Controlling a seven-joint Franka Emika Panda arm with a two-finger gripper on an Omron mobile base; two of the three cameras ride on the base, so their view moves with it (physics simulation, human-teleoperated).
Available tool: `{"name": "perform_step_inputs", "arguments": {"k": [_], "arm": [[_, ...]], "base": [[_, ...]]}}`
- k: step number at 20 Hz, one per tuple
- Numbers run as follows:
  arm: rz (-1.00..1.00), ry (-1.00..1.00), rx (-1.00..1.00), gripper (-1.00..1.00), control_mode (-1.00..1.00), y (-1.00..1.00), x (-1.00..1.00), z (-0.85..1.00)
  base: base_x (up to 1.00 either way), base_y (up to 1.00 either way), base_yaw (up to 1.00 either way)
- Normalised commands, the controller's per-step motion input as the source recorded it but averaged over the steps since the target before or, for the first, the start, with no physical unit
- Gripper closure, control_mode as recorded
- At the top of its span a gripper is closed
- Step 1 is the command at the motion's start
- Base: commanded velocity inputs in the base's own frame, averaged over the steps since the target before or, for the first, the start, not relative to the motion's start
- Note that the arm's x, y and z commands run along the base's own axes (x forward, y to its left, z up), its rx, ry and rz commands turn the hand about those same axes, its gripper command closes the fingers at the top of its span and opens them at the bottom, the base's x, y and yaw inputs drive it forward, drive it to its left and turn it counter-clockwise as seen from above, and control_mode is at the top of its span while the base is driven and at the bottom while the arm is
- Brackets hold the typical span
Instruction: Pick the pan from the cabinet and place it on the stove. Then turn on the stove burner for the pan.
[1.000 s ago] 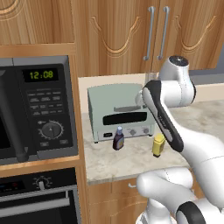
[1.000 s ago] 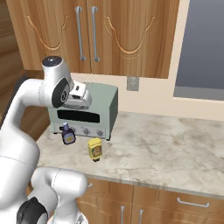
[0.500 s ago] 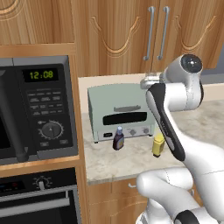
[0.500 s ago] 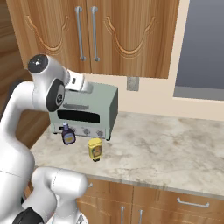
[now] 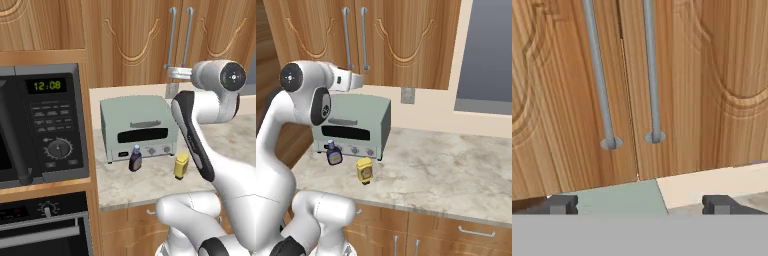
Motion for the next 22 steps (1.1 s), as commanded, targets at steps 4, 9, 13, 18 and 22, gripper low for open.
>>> {"name": "perform_step_inputs", "arguments": {"k": [4, 9, 13, 18, 22], "arm": [[0.0, -0.35, 0.0, -1.0, -1.0, -0.05, 0.0, 0.76], [-0.01, -0.1, 0.0, -1.0, -1.0, -0.01, 0.15, 0.29], [0.01, -0.08, -0.01, -1.0, -1.0, -0.06, 0.42, -0.08], [0.06, -0.18, -0.06, -1.0, -1.0, -0.19, 0.4, 0.0], [0.05, -0.1, -0.09, -1.0, -1.0, -0.2, 0.22, 0.0]], "base": [[0.0, 0.0, 0.0], [0.0, 0.0, 0.0], [0.0, 0.0, 0.0], [0.0, 0.0, 0.0], [0.0, 0.0, 0.0]]}}
